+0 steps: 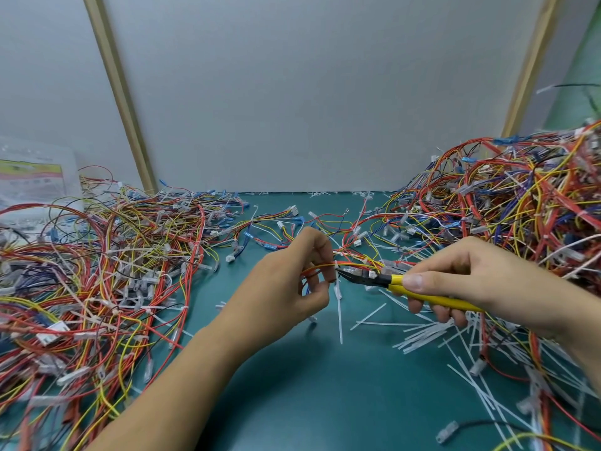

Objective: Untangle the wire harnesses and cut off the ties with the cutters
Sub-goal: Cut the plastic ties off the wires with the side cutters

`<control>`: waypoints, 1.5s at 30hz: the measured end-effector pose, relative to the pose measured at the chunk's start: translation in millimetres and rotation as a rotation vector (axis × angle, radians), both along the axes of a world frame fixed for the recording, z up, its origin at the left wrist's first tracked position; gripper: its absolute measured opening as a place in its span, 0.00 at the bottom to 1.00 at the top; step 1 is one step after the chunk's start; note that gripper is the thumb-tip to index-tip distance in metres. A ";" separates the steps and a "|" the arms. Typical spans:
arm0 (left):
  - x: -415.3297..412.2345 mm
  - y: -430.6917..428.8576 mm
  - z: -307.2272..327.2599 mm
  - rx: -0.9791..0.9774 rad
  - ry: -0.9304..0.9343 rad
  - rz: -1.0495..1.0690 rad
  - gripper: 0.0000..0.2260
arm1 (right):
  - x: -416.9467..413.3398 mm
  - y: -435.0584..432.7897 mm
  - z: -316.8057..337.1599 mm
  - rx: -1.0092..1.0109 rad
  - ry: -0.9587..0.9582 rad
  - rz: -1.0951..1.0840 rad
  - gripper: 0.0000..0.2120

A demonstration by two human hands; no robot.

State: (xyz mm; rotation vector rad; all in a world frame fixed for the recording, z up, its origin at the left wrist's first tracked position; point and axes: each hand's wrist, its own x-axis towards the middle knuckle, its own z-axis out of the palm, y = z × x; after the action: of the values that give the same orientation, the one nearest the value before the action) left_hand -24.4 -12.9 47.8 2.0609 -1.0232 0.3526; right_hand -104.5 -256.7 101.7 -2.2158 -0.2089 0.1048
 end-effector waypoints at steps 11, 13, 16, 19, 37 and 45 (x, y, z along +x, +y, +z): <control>-1.1 0.1 0.4 0.021 -0.002 0.003 0.17 | 1.7 -4.0 -3.1 -0.017 -0.006 -0.019 0.25; -1.3 0.2 0.9 0.020 -0.003 0.000 0.17 | 2.4 -5.2 -4.4 -0.009 -0.019 -0.021 0.27; -0.3 0.5 1.5 0.003 0.011 0.004 0.18 | 3.5 -5.3 -6.3 0.004 -0.063 -0.019 0.30; 0.9 1.1 0.8 -0.021 0.029 -0.001 0.19 | 2.8 -6.2 -6.2 0.011 -0.040 -0.005 0.28; 2.6 5.4 3.2 0.113 -0.056 0.276 0.06 | 16.2 16.0 -32.2 0.432 0.001 -0.303 0.07; -2.5 2.9 8.7 -0.201 0.094 -0.014 0.07 | 18.2 31.8 -45.8 0.498 -0.001 -0.293 0.09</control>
State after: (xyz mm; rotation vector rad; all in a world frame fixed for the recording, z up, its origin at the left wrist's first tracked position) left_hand -26.9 -10.0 56.5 1.8709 -0.9077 0.3339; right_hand -86.3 -224.8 55.9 -1.7270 0.0859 -0.1013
